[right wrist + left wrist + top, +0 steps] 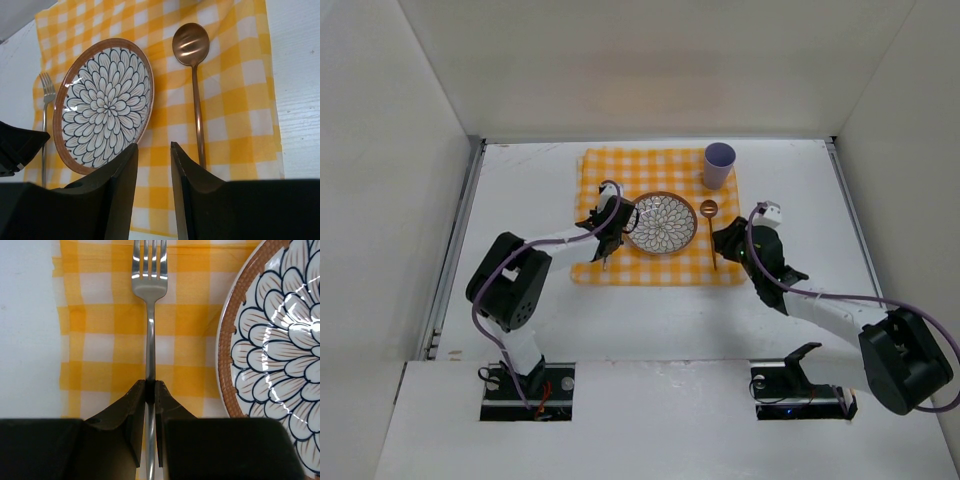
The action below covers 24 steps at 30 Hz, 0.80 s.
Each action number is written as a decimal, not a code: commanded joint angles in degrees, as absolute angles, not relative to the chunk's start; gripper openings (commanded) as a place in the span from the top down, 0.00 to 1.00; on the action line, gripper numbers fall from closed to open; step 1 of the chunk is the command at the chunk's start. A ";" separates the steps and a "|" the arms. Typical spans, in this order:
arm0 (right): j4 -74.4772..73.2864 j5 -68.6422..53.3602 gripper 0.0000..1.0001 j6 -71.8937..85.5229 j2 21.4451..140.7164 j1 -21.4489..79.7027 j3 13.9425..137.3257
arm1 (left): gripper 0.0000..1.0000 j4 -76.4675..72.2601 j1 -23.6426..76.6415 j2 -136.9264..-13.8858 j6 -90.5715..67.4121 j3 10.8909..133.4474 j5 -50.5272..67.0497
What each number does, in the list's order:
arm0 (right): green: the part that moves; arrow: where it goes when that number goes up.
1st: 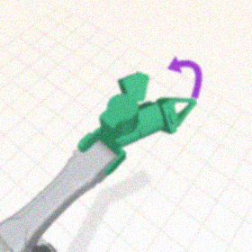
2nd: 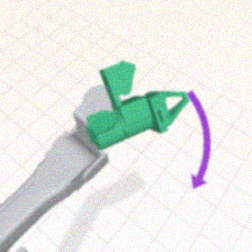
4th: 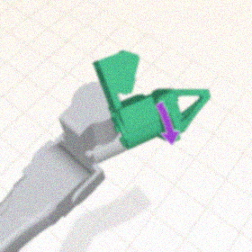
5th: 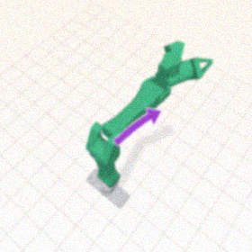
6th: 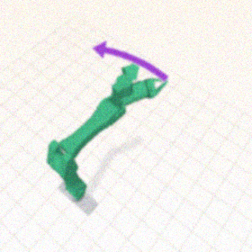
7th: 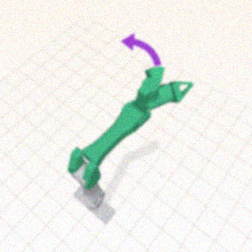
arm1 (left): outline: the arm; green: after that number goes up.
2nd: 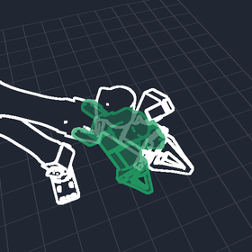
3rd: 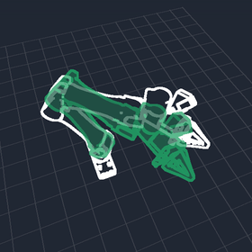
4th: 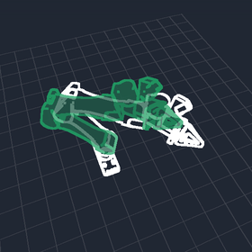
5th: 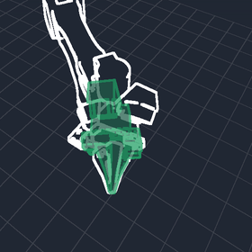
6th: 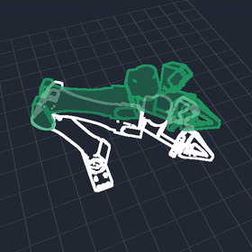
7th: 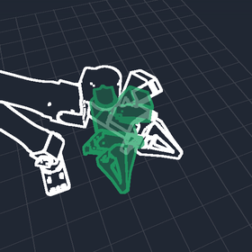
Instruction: Set the dinner table for one person
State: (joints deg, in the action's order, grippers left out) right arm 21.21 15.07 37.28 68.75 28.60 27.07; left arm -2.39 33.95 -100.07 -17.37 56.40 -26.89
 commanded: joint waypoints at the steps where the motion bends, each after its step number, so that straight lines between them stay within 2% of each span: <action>1: 24.79 15.29 0.61 36.30 68.99 29.22 29.71 | 0.93 -4.31 33.53 -100.46 -16.26 58.97 -26.89; 7: 24.79 14.94 0.61 36.30 69.43 29.22 29.79 | 0.93 -4.31 33.62 -101.16 -16.87 58.01 -26.90; 11: 24.87 14.42 0.61 36.91 70.31 29.22 29.79 | 0.86 -4.13 33.88 -102.30 -17.14 58.01 -27.33; 17: 25.22 15.21 0.54 36.82 69.61 29.22 29.44 | 0.62 -3.96 34.14 -98.18 -18.02 56.25 -27.95; 21: 25.31 16.26 0.46 36.39 68.91 29.22 29.36 | 0.45 -4.13 34.06 -92.83 -18.98 54.06 -27.95; 24: 25.75 16.53 0.45 37.00 68.56 29.22 28.74 | 0.21 -4.04 33.88 -87.99 -19.42 52.39 -28.12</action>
